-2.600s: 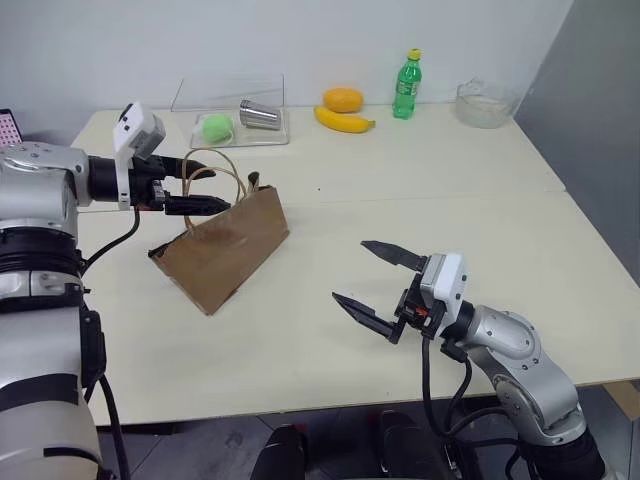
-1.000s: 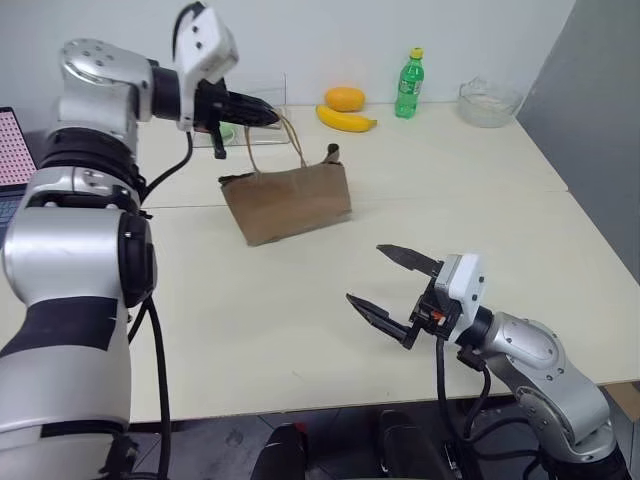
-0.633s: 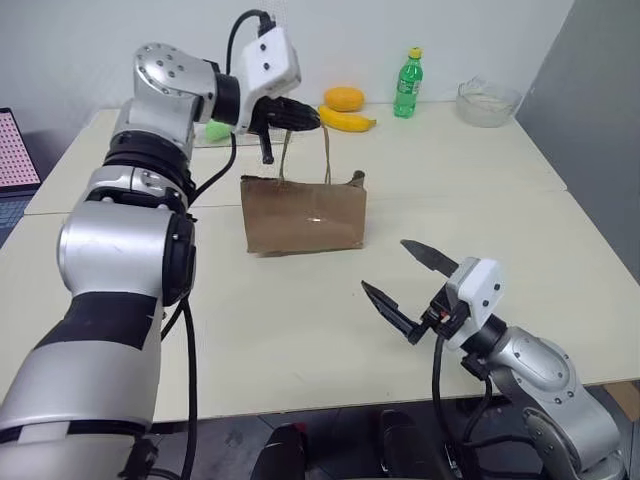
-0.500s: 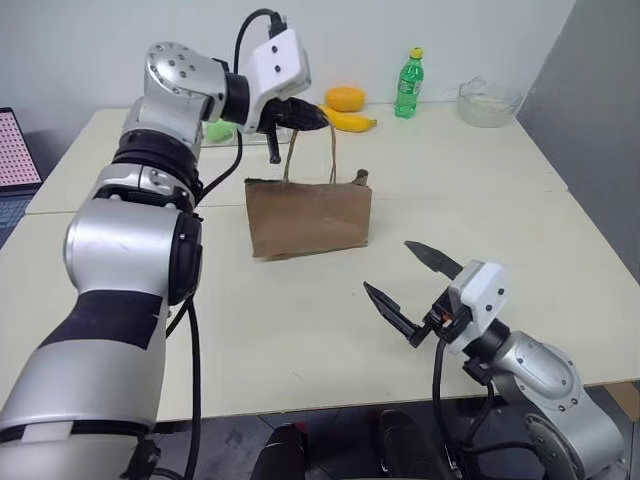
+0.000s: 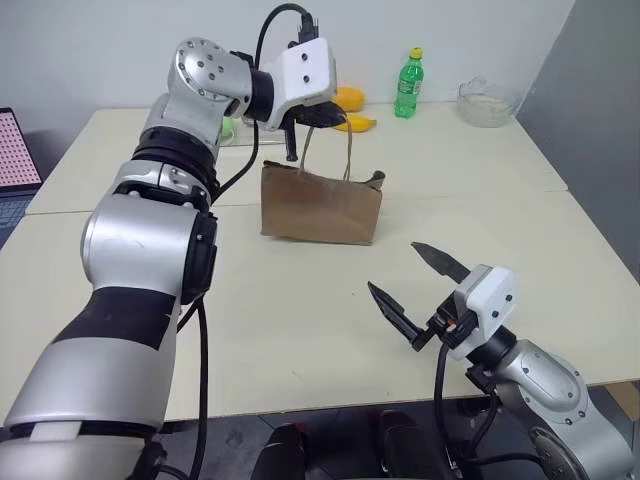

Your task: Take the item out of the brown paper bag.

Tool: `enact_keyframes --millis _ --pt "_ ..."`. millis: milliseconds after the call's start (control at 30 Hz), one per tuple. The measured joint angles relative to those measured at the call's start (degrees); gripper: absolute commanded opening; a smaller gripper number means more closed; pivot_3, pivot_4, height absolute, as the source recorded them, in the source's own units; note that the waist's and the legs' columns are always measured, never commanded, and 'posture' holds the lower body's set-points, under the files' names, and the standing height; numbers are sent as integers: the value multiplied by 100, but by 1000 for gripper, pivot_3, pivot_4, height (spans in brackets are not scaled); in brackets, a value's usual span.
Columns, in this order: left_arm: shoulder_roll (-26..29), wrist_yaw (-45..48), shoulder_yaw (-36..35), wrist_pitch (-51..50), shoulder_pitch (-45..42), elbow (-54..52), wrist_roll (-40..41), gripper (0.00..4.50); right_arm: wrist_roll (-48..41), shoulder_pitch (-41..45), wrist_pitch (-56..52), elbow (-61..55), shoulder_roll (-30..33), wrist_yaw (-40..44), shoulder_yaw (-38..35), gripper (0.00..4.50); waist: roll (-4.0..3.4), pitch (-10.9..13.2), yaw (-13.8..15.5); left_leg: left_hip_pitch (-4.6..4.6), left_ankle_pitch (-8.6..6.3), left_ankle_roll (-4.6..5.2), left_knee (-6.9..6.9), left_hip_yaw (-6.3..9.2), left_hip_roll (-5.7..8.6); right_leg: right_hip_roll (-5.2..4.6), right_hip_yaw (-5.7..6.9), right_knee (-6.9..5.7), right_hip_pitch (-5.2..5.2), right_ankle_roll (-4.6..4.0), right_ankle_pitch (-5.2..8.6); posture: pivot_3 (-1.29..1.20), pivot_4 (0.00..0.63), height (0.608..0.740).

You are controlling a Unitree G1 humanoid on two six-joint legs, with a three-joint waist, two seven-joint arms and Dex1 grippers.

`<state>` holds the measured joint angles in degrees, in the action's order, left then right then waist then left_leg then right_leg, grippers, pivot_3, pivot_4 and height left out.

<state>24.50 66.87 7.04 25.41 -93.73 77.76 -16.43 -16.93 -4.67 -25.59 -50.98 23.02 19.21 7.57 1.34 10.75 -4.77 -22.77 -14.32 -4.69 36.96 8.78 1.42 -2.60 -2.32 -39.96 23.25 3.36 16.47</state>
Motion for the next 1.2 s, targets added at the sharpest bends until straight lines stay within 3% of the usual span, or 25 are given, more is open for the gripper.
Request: enact_keyframes --millis 200,333,633,1100,1200 --pt "-42 -53 11 11 3 17 -68 28 20 141 -4 8 -57 -70 0 4500 0 0 -1 1 0 0 0 0 0 0 0 0 0 0 0 0 150 740" --pt "-30 -217 48 30 32 31 -160 914 41 226 -8 16 -58 -70 0 4500 0 0 -2 2 0 0 0 0 0 0 0 -1 0 0 0 0 150 740" --pt "285 240 -67 -36 147 30 -46 3766 52 371 -11 145 -36 -37 49 4500 0 0 -7 3 0 0 0 -2 -1 1 -1 -2 0 -1 0 0 150 740" --pt "1206 1758 -983 -1481 1007 -490 1204 3766 42 692 -9 586 198 360 33 4500 -1 -1 -23 6 0 0 1 1 -5 3 1 -5 -1 -1 -1 0 150 740" --pt "1399 1885 -1256 -2131 1976 -1760 1741 3766 -78 1016 -89 711 204 451 -97 4500 -5 -3 -38 14 0 0 -1 -8 -10 1 -9 -9 -3 -2 -1 0 150 740"
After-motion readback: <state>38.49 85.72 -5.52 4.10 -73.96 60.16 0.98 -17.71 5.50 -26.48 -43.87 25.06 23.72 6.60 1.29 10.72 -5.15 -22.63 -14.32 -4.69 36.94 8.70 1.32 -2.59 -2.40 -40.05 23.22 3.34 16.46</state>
